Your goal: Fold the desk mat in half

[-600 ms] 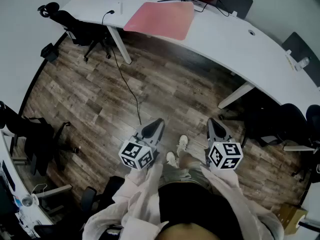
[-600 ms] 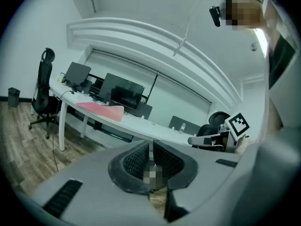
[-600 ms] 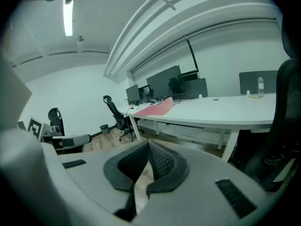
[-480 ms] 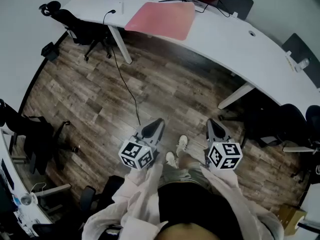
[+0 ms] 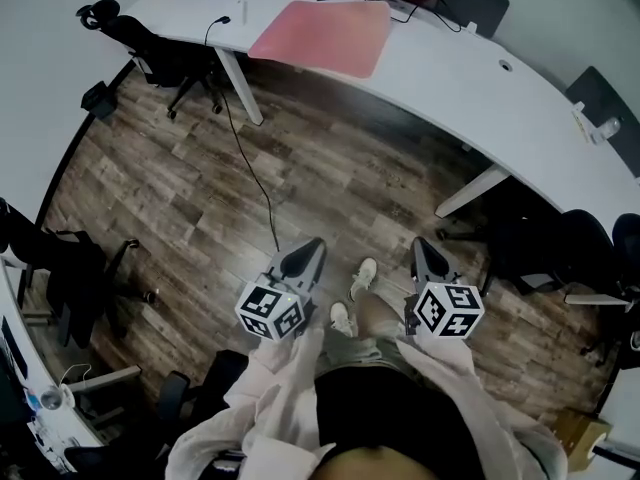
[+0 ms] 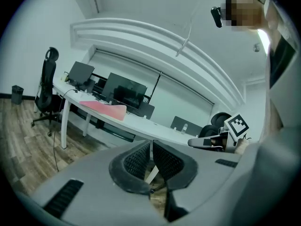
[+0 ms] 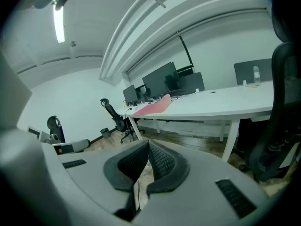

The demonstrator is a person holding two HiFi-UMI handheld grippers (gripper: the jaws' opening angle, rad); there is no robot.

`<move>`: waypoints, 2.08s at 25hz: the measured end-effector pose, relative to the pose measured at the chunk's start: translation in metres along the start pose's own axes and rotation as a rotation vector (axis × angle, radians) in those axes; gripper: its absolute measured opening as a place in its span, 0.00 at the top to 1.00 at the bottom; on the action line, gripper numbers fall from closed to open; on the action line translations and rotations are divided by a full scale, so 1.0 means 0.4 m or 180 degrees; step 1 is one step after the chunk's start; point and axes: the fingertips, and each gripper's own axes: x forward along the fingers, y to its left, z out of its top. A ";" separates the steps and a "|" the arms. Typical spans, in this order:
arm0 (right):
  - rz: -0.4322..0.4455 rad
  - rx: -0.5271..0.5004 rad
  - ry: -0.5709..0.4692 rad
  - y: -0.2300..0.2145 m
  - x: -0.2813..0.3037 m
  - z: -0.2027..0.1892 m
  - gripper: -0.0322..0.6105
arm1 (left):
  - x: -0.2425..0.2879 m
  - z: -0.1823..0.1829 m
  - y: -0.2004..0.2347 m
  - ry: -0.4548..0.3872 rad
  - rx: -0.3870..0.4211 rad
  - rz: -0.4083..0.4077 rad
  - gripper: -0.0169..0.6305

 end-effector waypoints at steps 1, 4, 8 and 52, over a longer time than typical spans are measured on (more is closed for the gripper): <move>0.0001 0.0025 0.0022 -0.004 0.012 0.000 0.93 | 0.007 -0.001 0.006 0.0010 -0.0013 0.0001 0.91; -0.0010 0.0016 0.0082 -0.021 0.064 0.012 0.93 | 0.037 0.004 0.038 0.0034 -0.0051 0.0032 0.91; 0.0124 0.0034 0.0091 -0.065 0.168 0.062 0.93 | 0.123 0.042 0.098 -0.0016 -0.0091 0.0133 0.91; 0.0267 -0.0155 0.0399 -0.246 1.241 0.572 0.93 | 0.944 0.458 0.842 0.0231 -0.0328 0.0119 0.91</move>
